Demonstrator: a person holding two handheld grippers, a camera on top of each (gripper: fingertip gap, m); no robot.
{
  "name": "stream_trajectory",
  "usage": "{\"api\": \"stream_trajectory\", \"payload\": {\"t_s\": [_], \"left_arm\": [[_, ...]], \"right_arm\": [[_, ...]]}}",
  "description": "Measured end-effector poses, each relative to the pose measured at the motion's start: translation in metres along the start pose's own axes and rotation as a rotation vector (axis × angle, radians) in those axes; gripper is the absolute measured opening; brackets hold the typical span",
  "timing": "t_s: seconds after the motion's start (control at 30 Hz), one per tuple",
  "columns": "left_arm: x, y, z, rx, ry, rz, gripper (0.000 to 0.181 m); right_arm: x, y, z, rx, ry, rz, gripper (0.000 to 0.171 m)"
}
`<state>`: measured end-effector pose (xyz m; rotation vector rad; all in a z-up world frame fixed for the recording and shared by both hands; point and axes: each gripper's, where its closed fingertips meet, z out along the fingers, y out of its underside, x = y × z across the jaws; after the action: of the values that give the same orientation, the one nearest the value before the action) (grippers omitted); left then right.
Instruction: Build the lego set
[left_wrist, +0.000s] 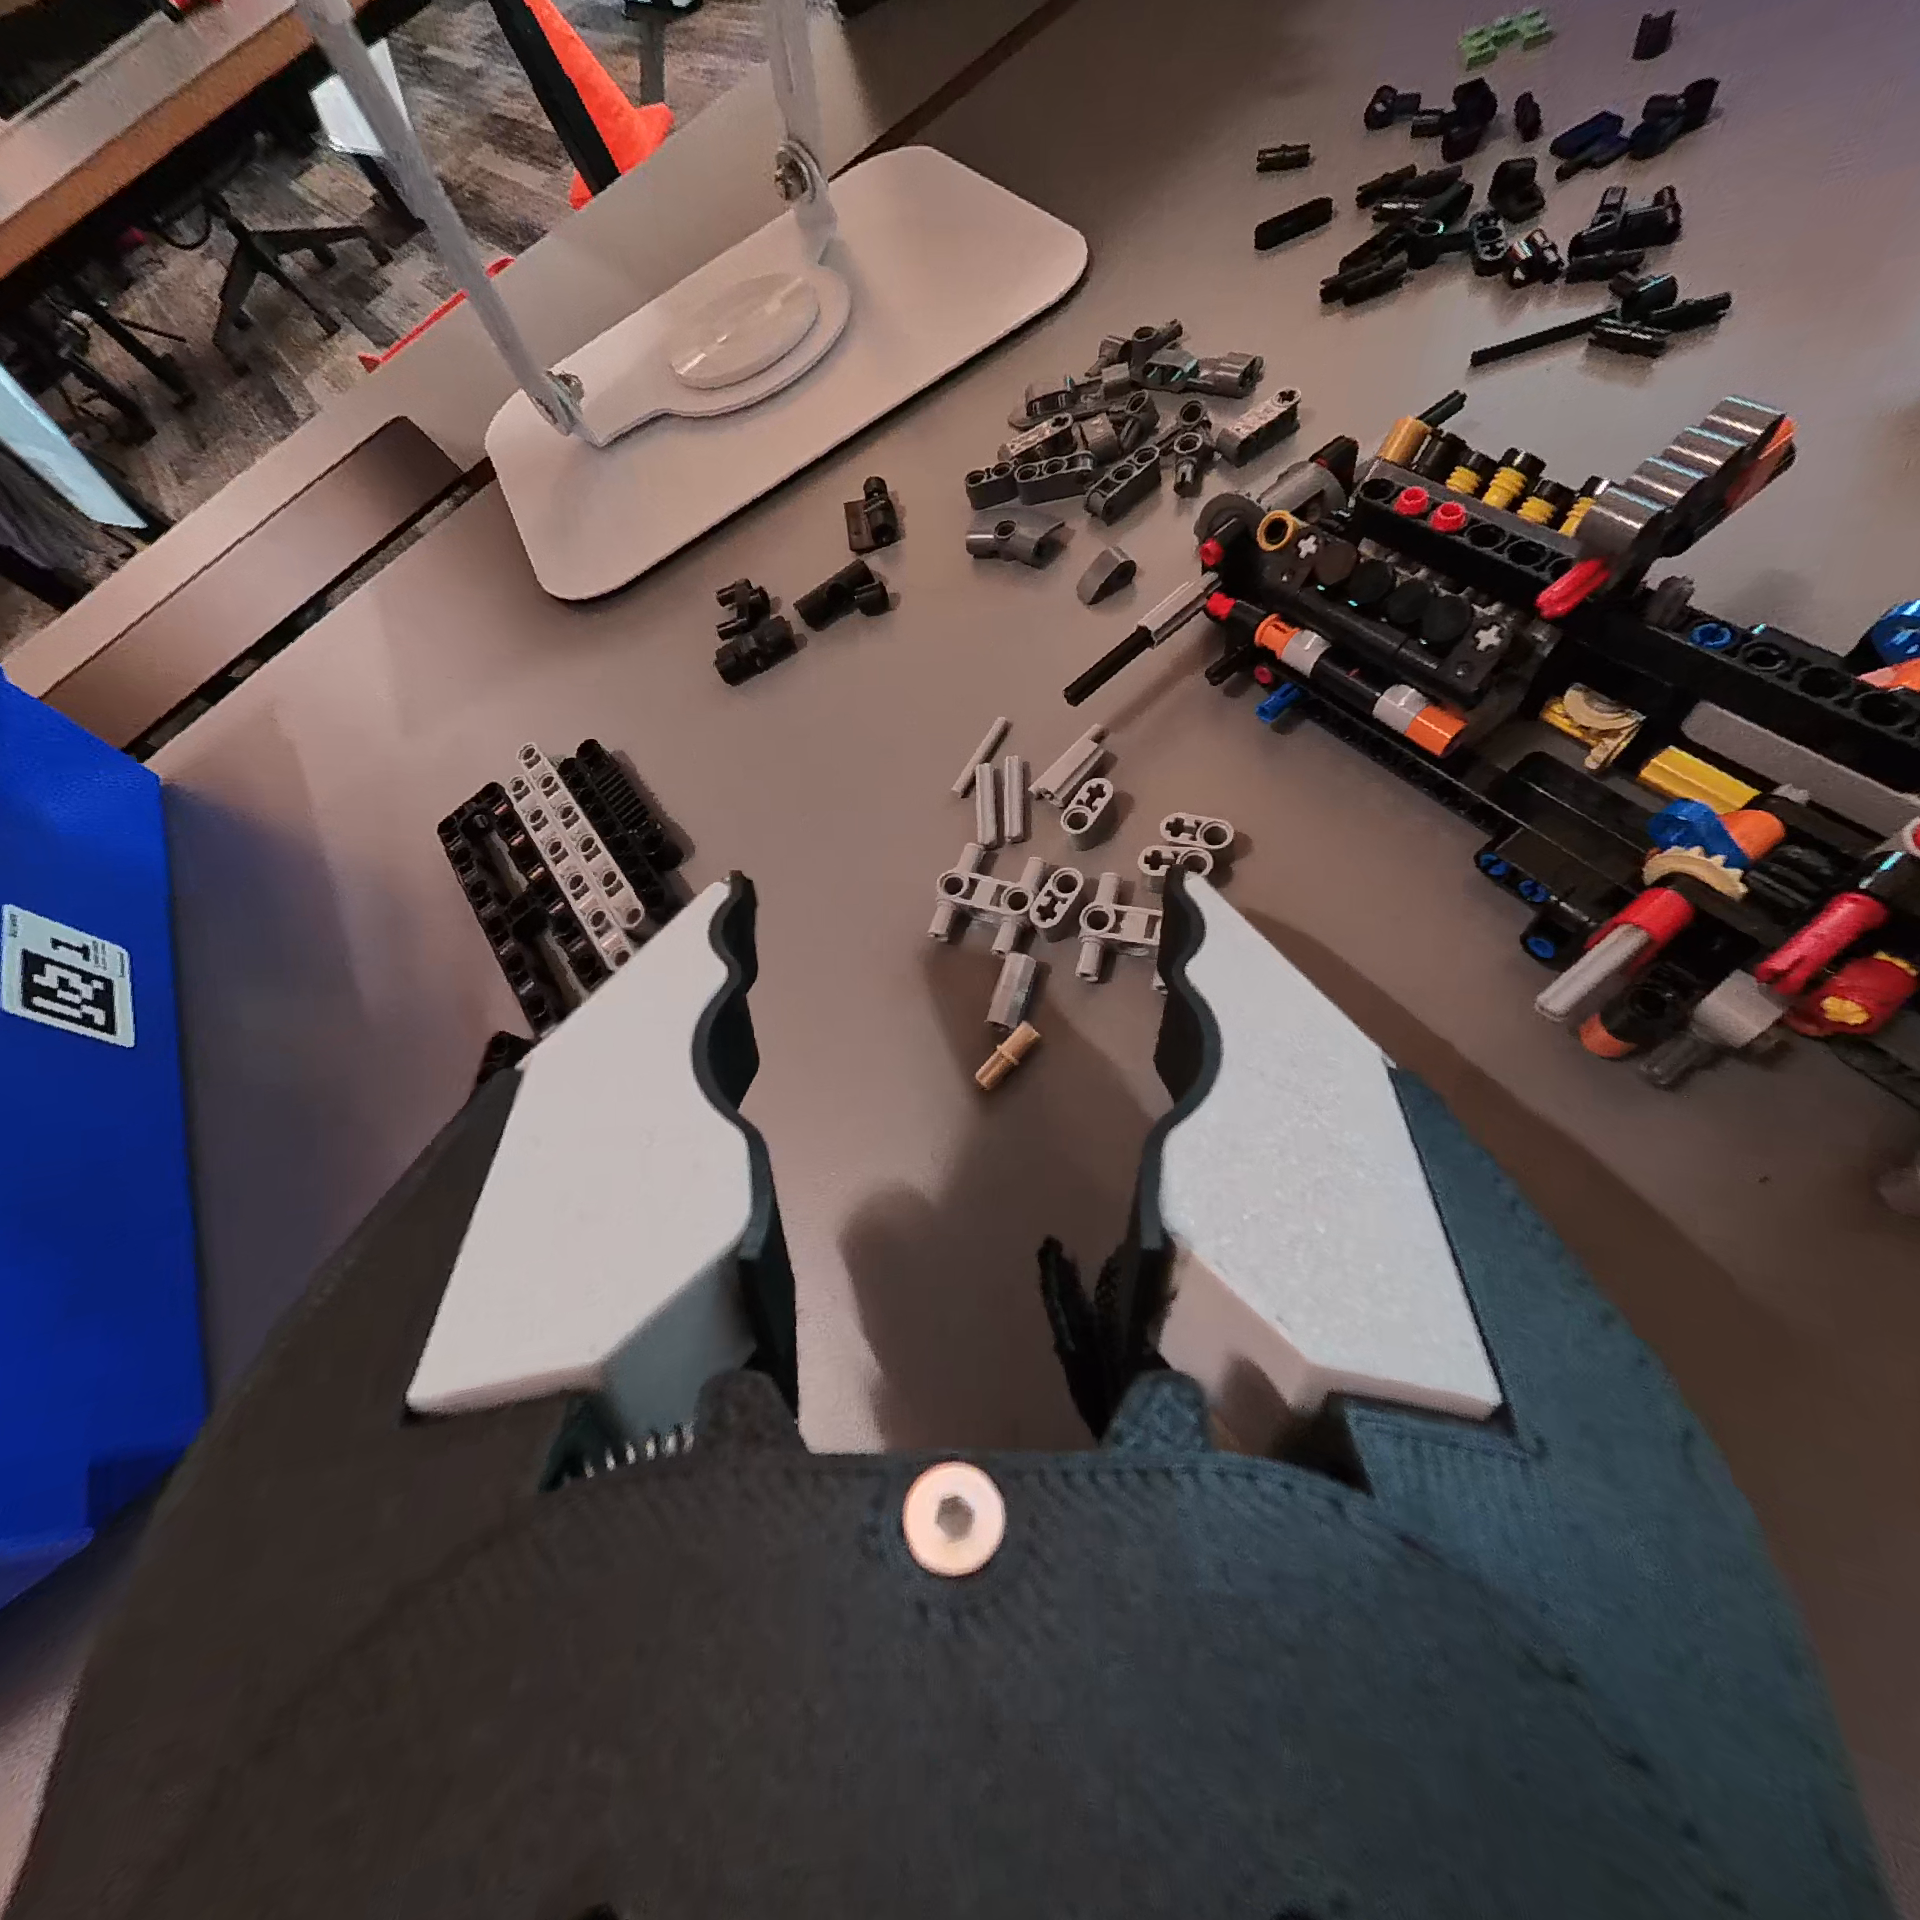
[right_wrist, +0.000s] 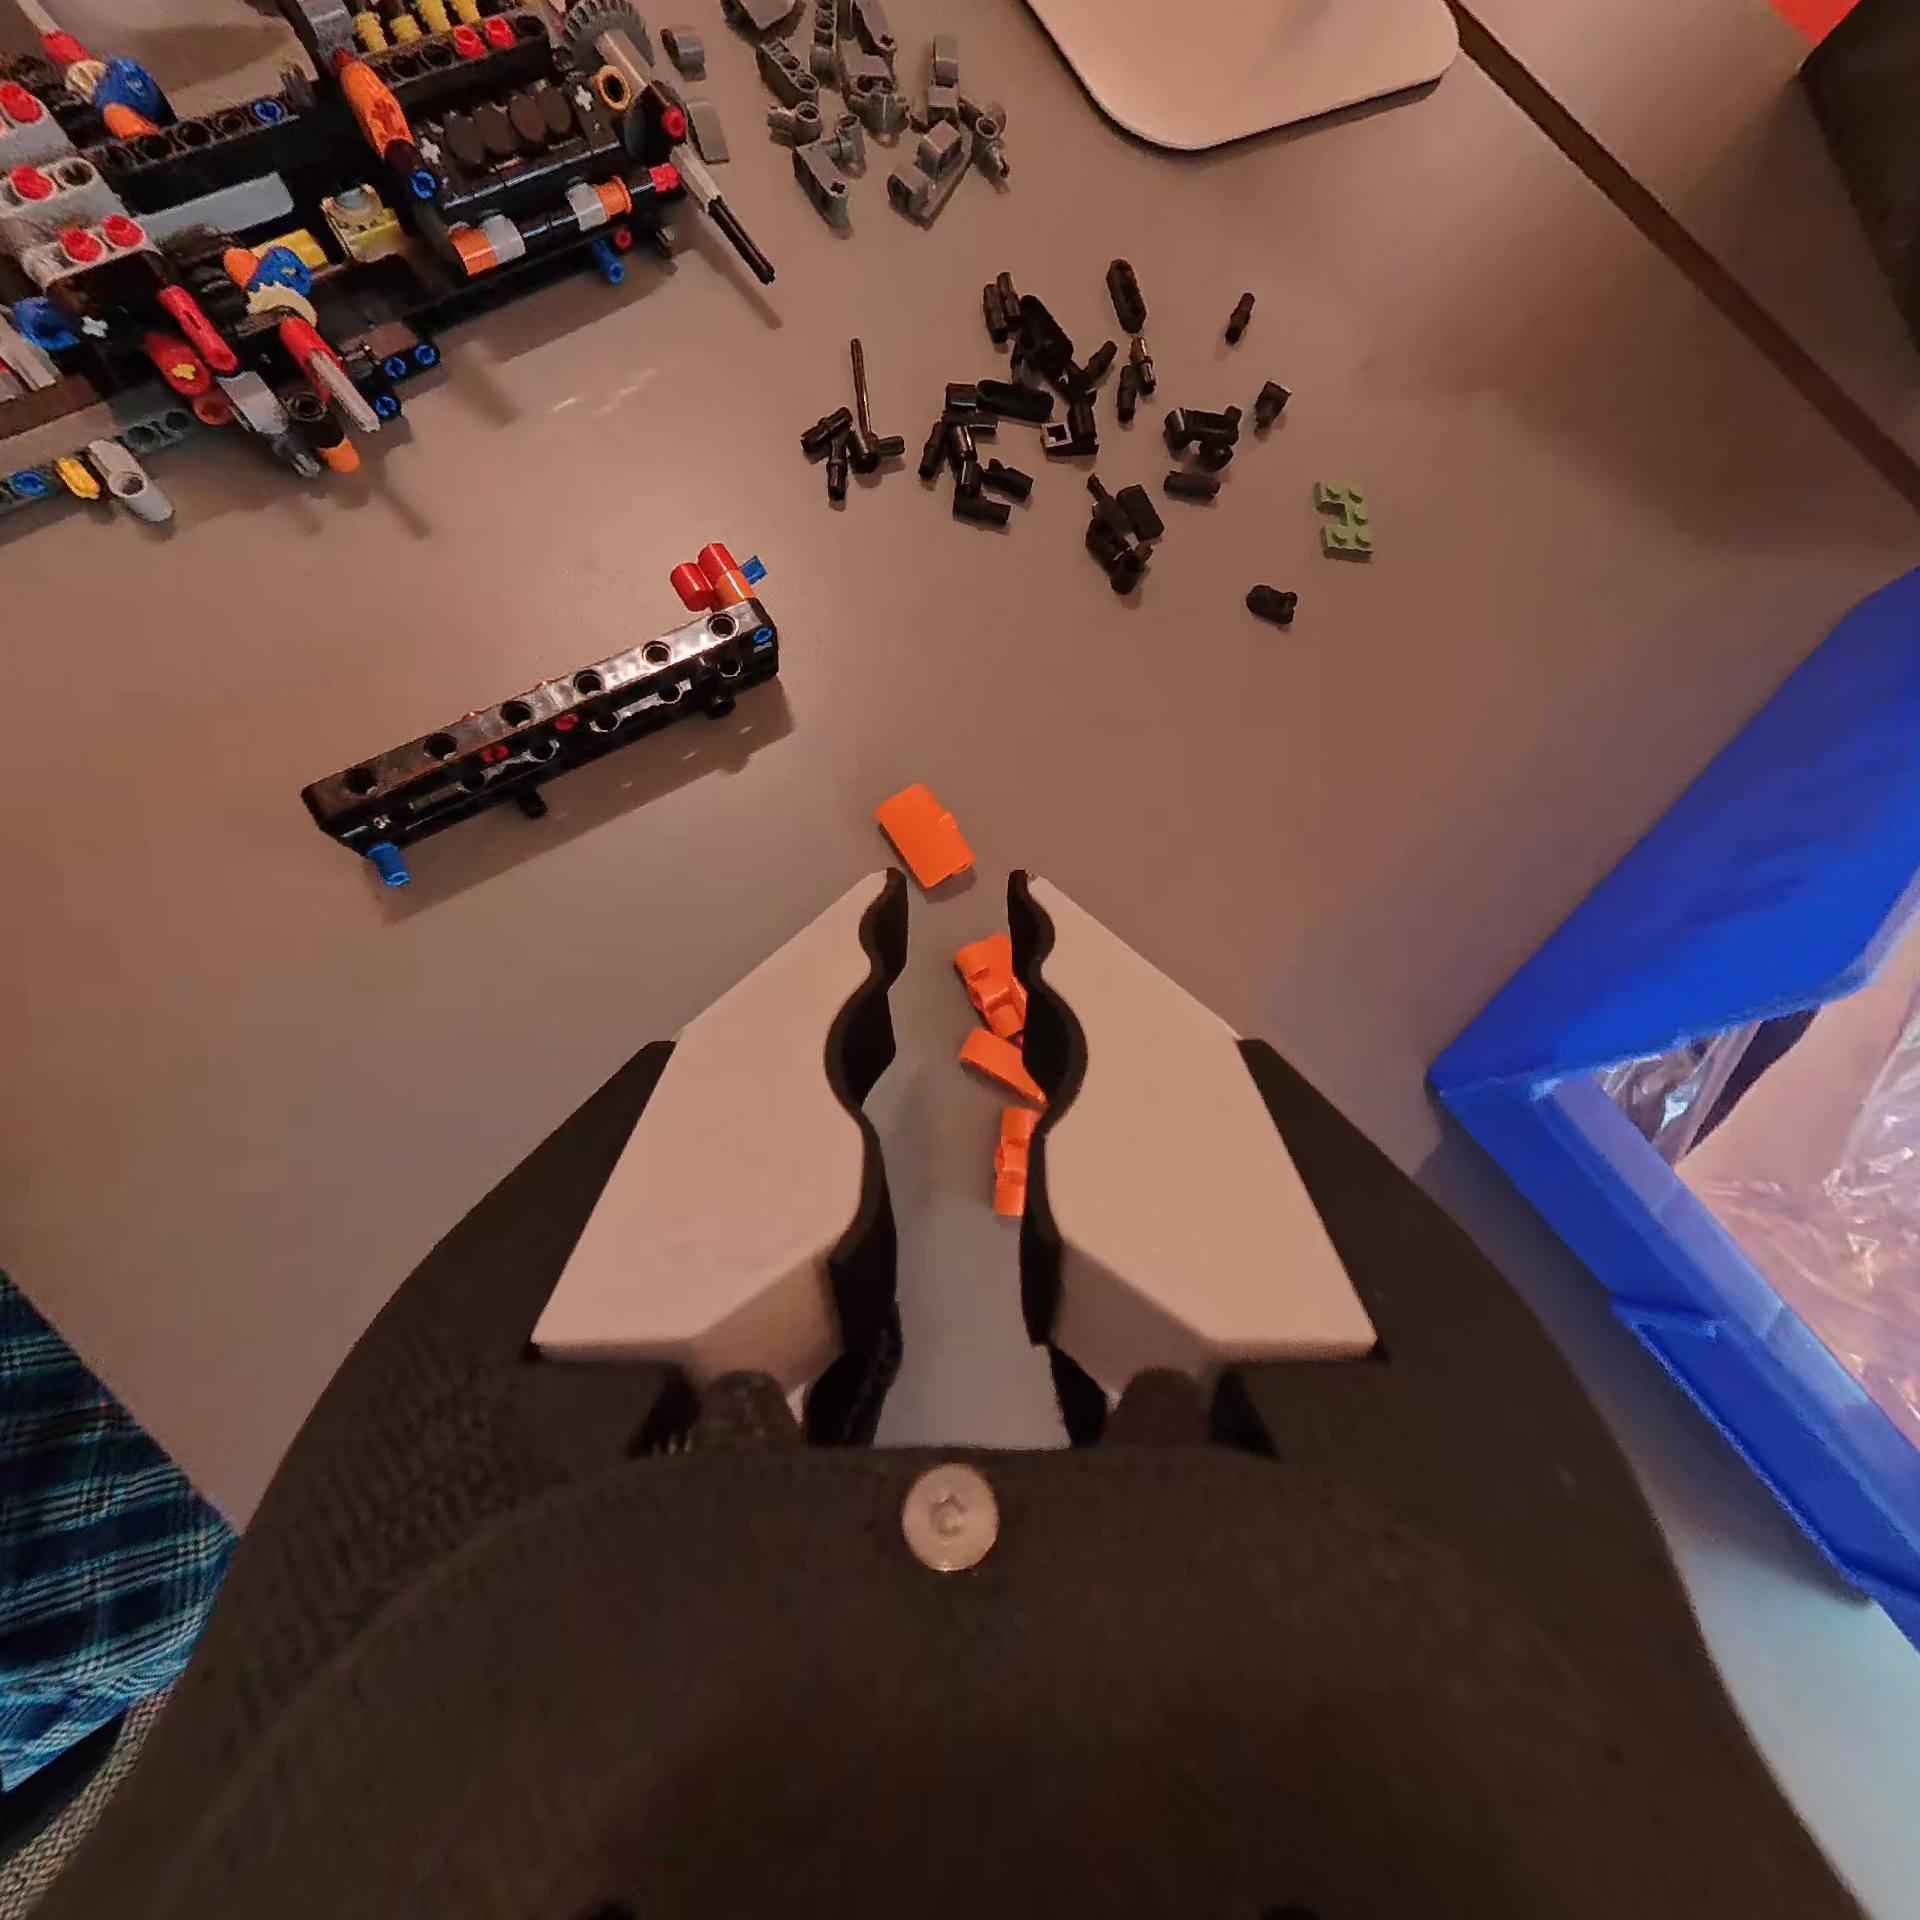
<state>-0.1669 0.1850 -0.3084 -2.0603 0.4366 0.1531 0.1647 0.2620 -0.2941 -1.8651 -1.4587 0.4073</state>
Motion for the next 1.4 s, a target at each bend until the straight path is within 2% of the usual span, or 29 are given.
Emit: {"api": "stream_trajectory", "payload": {"t_s": [0.3,0.43,0.67,0.87,1.03,1.4], "left_arm": [[-0.008,-0.002,-0.006,0.037,-0.037,-0.009,0.080],[-0.011,-0.004,-0.007,0.048,-0.039,-0.025,0.079],[-0.012,-0.029,-0.007,0.092,-0.048,0.004,0.078],[-0.012,-0.038,-0.008,0.112,-0.054,0.028,0.077],[-0.015,-0.036,-0.009,0.111,-0.060,0.030,0.076],[-0.016,-0.029,-0.004,0.101,-0.048,0.026,0.076]], "right_arm": [[0.006,0.013,-0.025,-0.010,0.063,0.060,0.017],[0.003,0.023,-0.023,-0.043,0.074,0.036,0.015],[-0.010,0.012,0.015,-0.066,0.058,-0.230,0.019],[-0.009,0.014,0.045,-0.079,0.081,-0.437,0.014],[-0.005,0.013,0.050,-0.076,0.062,-0.451,0.009],[0.002,0.006,0.051,-0.048,-0.046,-0.280,0.002]]}}
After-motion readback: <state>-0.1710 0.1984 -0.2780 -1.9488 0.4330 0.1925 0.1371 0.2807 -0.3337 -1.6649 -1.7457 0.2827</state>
